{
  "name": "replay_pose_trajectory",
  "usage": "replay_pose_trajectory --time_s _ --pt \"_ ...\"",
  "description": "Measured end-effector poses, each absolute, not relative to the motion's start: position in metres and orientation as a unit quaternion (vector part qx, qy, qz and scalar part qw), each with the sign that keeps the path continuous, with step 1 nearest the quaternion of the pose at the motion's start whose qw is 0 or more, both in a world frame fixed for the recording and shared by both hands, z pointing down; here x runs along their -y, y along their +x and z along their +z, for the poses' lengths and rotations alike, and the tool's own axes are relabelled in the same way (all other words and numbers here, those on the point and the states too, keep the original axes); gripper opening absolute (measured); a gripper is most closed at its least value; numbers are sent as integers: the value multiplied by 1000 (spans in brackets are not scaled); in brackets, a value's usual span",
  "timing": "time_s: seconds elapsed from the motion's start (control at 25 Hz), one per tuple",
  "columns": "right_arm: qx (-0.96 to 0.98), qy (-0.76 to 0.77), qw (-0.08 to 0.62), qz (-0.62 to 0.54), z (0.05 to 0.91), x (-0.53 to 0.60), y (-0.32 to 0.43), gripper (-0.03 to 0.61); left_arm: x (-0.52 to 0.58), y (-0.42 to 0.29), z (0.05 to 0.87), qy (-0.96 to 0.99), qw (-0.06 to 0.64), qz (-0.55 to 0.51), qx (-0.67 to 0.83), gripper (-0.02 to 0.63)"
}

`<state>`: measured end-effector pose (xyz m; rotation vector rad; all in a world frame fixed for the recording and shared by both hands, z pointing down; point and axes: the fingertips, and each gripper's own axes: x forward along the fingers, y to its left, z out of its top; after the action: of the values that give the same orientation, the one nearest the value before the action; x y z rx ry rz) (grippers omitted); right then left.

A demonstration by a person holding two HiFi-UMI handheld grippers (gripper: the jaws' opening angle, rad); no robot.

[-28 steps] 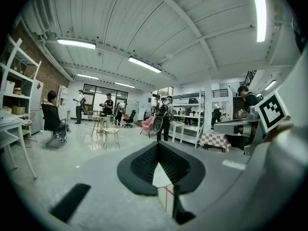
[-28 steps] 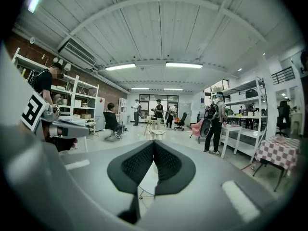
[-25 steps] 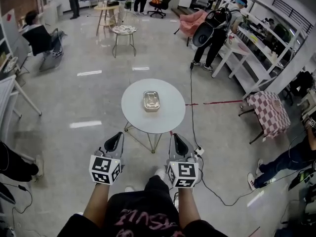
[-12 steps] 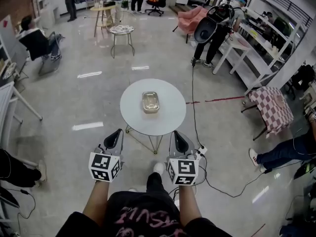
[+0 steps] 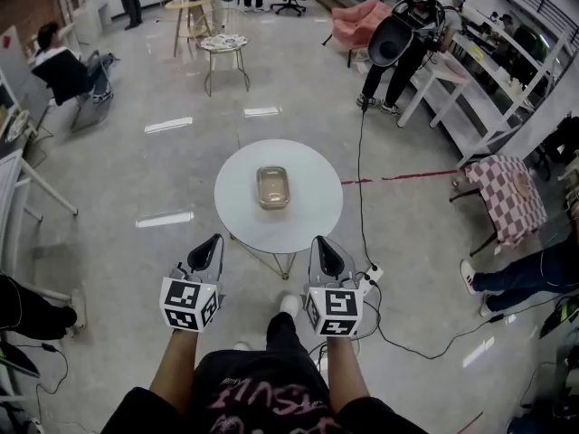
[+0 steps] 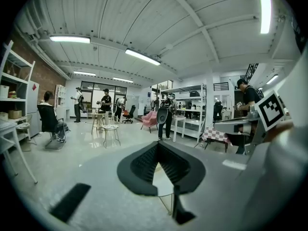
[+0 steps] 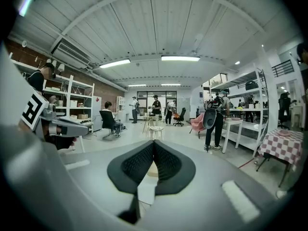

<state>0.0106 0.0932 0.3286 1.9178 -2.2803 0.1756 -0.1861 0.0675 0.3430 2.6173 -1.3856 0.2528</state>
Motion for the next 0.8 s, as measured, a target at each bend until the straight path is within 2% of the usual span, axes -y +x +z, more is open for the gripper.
replay_pose_trajectory --time_s 0.8 --pt "780 603 103 129 383 48 79 0 60 -118 394 850 137 128 492 -5"
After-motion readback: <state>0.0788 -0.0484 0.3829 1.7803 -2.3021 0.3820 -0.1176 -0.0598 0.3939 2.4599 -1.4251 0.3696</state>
